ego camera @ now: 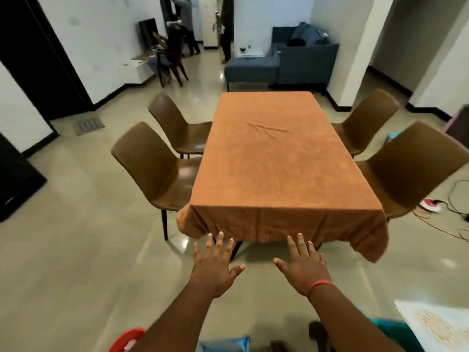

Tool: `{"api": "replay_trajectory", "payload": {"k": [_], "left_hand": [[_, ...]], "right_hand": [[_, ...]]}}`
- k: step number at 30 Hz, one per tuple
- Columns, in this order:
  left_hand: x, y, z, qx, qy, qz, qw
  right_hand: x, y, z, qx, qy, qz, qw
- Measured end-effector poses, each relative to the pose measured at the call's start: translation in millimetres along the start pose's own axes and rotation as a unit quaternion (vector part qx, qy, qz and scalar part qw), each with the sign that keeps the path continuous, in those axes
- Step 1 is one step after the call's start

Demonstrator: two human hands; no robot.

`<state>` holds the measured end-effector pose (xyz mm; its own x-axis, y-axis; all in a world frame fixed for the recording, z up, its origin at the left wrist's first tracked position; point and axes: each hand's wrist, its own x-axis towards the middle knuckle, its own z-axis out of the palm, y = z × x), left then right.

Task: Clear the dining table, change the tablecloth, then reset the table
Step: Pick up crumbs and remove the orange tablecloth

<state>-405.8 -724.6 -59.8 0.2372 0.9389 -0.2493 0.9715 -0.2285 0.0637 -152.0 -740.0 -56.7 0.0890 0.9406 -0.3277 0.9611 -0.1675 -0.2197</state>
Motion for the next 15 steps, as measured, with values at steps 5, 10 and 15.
{"api": "replay_trajectory", "payload": {"k": [5, 10, 15], "left_hand": [[101, -18, -16, -0.002, 0.0, -0.068, 0.998], [214, -22, -26, -0.02, -0.017, -0.117, 0.993], [303, -13, -9, -0.045, -0.053, -0.176, 0.982]], "right_hand": [[127, 23, -26, 0.005, -0.026, 0.005, 1.0], [255, 88, -63, -0.014, -0.03, 0.065, 0.997], [341, 139, -73, -0.003, -0.03, 0.15, 0.988]]}}
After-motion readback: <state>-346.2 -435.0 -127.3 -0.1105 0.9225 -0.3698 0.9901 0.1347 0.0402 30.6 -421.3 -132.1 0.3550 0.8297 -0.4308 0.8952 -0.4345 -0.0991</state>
